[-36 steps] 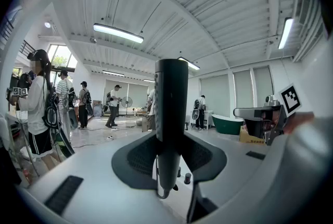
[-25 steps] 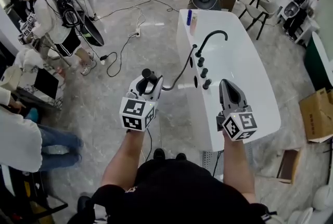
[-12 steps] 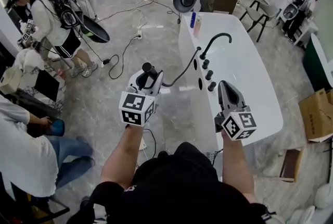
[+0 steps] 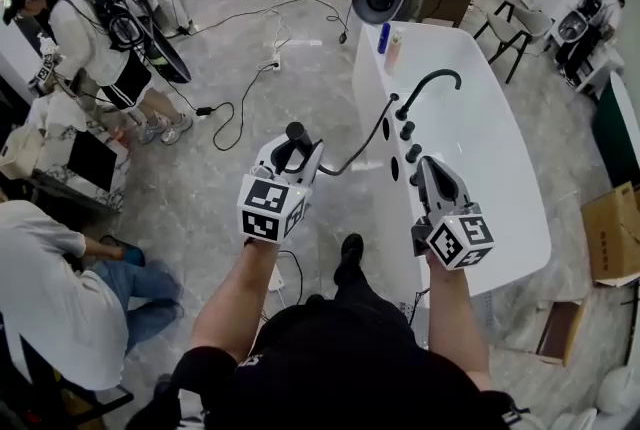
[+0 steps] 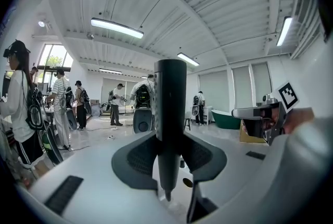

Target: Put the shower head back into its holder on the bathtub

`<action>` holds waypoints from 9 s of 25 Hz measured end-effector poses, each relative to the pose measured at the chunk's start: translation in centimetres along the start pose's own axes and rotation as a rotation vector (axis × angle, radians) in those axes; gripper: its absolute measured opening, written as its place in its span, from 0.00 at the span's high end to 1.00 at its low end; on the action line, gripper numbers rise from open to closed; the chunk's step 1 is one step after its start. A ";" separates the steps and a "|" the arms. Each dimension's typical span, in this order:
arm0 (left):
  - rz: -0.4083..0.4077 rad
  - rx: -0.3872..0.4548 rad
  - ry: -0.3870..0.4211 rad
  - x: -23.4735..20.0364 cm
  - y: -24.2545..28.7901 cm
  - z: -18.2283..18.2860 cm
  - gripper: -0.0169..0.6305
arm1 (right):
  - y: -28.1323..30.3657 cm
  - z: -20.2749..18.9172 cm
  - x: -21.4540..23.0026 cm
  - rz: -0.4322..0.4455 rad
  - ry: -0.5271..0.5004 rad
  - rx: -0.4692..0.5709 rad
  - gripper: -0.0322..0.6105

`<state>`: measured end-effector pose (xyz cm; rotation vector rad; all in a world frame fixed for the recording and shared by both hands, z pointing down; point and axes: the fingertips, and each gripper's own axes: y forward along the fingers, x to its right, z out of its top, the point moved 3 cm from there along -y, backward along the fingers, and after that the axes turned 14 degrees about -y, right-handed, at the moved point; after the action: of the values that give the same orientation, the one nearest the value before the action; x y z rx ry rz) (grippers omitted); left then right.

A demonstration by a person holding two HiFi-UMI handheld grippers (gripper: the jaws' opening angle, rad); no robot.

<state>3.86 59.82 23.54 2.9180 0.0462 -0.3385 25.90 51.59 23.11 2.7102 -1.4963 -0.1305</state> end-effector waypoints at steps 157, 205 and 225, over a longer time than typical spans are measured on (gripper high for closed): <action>-0.735 -0.469 0.042 -17.2 79.1 -9.8 0.76 | 52.7 -48.8 33.7 -0.597 0.726 -0.834 0.84; -0.854 -0.450 0.022 -17.7 79.3 -6.5 0.76 | 52.0 -48.8 31.3 -0.678 0.710 -0.914 0.84; -0.870 -0.428 0.031 -14.9 81.0 -5.8 0.76 | 53.8 -48.9 37.1 -0.724 0.785 -0.874 0.82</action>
<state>-5.00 -18.35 48.45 2.3161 1.2337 -0.3436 4.85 -8.63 74.07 2.0105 -0.1330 0.1968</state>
